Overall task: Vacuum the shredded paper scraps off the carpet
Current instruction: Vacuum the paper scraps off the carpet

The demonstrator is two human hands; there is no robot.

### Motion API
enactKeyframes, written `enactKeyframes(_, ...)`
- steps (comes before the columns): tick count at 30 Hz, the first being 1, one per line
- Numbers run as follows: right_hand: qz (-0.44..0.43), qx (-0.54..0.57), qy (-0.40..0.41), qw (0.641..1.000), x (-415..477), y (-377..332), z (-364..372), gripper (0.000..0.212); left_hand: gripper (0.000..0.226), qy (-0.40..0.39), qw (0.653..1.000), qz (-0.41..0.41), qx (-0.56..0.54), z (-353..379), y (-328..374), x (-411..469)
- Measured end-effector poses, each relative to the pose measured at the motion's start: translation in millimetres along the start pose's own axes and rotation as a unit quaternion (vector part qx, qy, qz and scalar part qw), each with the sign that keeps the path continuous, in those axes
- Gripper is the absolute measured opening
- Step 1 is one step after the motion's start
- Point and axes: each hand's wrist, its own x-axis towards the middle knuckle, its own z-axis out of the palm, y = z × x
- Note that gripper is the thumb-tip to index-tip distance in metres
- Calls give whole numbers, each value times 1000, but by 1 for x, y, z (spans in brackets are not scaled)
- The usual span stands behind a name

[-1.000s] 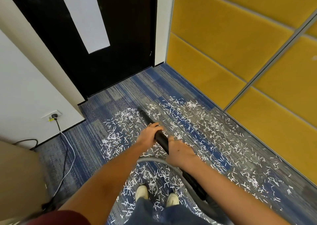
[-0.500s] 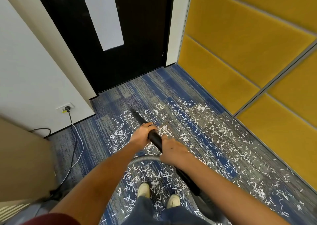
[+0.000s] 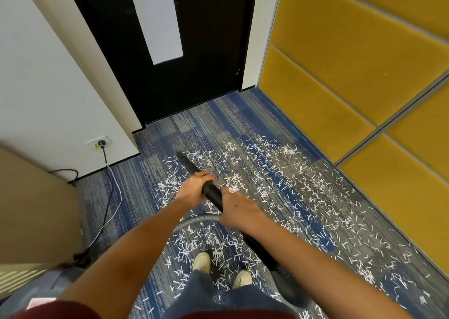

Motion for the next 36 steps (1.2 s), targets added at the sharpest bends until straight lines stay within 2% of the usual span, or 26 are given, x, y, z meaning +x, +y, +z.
enactKeyframes(10, -40, -31, -11, 999, -7, 1, 9, 51, 44, 11, 999, -33, 29, 1, -1, -29)
enactKeyframes(18, -51, -27, -21, 998, -16, 1, 13, 50, 44, 15, 999, -48, 9, 6, 2, -41)
enactKeyframes(27, -5, -13, 12, 1000, -24, 23, 14, 45, 46, -12, 1000, -13, 7, 12, 32, -23)
enactKeyframes(33, 13, -9, 10, 1000, -27, 31, 18, 48, 39, -21, 1000, 0, 1, 18, 43, -23)
enactKeyframes(36, 6, -20, 7, 1000, -29, 29, 20, 49, 44, -30, 999, -2, 17, 18, 38, -27)
